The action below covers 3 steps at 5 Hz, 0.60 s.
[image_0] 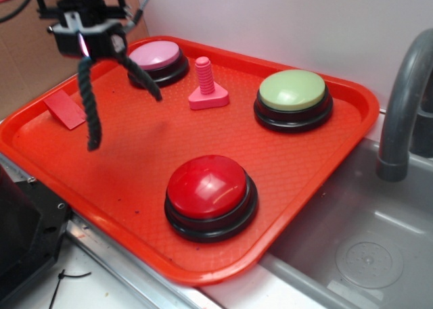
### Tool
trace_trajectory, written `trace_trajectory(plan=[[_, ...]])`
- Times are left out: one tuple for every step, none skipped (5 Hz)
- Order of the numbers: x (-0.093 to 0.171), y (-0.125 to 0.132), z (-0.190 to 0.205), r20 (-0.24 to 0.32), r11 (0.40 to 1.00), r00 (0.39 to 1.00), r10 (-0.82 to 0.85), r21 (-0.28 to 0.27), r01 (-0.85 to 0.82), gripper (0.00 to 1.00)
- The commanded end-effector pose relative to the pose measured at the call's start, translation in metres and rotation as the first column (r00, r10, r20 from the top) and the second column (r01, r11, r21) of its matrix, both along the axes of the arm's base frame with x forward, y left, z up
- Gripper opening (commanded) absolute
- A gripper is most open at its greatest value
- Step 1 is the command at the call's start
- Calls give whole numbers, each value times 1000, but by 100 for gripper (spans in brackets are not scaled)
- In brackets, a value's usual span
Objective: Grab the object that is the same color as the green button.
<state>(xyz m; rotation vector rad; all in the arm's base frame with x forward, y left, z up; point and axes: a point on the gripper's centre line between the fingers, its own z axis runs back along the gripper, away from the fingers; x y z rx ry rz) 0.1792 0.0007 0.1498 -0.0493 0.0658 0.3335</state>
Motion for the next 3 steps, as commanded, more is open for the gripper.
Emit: trace_trajectory(plan=[[6, 13, 44, 30, 971, 971, -237, -16, 238, 0], [2, 15, 44, 84, 963, 960, -268, 5, 268, 0], [4, 18, 39, 72, 966, 964, -257, 15, 257, 0]])
